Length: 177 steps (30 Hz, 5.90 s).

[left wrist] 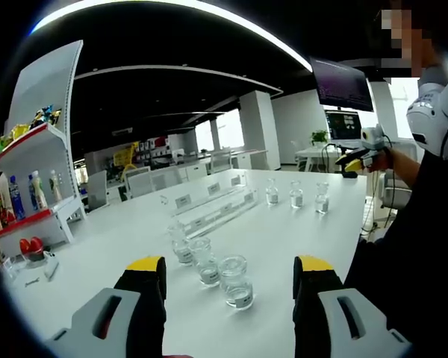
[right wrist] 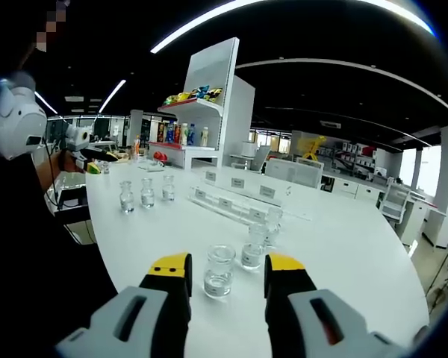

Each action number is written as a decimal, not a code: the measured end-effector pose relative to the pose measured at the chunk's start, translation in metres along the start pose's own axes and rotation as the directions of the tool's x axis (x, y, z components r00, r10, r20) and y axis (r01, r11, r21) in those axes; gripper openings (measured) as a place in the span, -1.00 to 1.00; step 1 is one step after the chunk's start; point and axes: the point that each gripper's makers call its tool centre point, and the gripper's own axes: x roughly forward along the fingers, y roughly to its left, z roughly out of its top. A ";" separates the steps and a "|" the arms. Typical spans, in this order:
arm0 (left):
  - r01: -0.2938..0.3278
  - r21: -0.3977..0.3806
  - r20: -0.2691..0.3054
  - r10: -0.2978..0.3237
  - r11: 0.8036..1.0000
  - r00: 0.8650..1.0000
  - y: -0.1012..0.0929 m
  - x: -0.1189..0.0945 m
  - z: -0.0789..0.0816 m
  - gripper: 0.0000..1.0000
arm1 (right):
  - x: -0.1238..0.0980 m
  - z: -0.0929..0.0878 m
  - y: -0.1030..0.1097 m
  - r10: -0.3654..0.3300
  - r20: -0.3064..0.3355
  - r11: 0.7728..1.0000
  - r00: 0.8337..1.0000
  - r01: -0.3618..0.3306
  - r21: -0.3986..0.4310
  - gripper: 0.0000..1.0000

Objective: Identify the label on the chemical reagent bottle, grasp the chemical reagent bottle, and place it in the designated position on the reagent rack

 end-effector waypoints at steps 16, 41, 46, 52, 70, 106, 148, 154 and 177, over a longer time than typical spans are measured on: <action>0.002 -0.002 0.003 -0.002 1.000 1.000 0.000 0.000 0.000 0.38 | 0.001 0.001 -0.002 -0.011 0.000 1.000 1.000 0.011 -0.004 -0.22; 0.020 -0.008 0.000 -0.020 1.000 1.000 -0.005 0.000 -0.006 0.38 | 0.011 -0.014 0.000 0.002 -0.033 1.000 0.999 -0.001 0.007 -0.22; 0.024 -0.007 0.000 -0.024 1.000 1.000 -0.007 0.000 -0.007 0.38 | 0.012 -0.016 0.000 0.000 -0.041 1.000 0.999 0.000 -0.001 -0.23; 0.026 -0.012 0.000 -0.026 1.000 1.000 -0.008 0.001 -0.008 0.38 | 0.021 -0.022 0.002 0.014 -0.050 1.000 0.999 -0.013 0.007 -0.24; 0.033 -0.021 -0.009 -0.033 0.999 0.999 -0.012 0.002 -0.011 0.38 | 0.042 -0.036 0.005 0.042 -0.051 0.998 0.998 -0.040 0.038 -0.24; 0.035 -0.022 -0.024 -0.036 0.999 0.999 -0.012 0.003 -0.013 0.36 | 0.076 -0.047 0.013 0.092 -0.013 0.994 0.996 -0.091 0.061 -0.34; 0.026 -0.027 -0.036 -0.027 0.999 0.999 -0.009 0.001 -0.017 0.36 | 0.103 -0.051 0.017 0.112 0.042 0.988 0.993 -0.116 0.105 -0.48; 0.023 -0.028 -0.036 -0.024 0.999 0.999 -0.008 0.001 -0.017 0.36 | 0.104 -0.050 0.016 0.109 0.048 0.988 0.993 -0.113 0.104 -0.49; 0.013 -0.033 -0.037 -0.014 0.999 0.999 -0.010 -0.003 -0.018 0.35 | 0.105 -0.044 0.010 0.082 0.052 0.990 0.995 -0.087 0.110 -0.51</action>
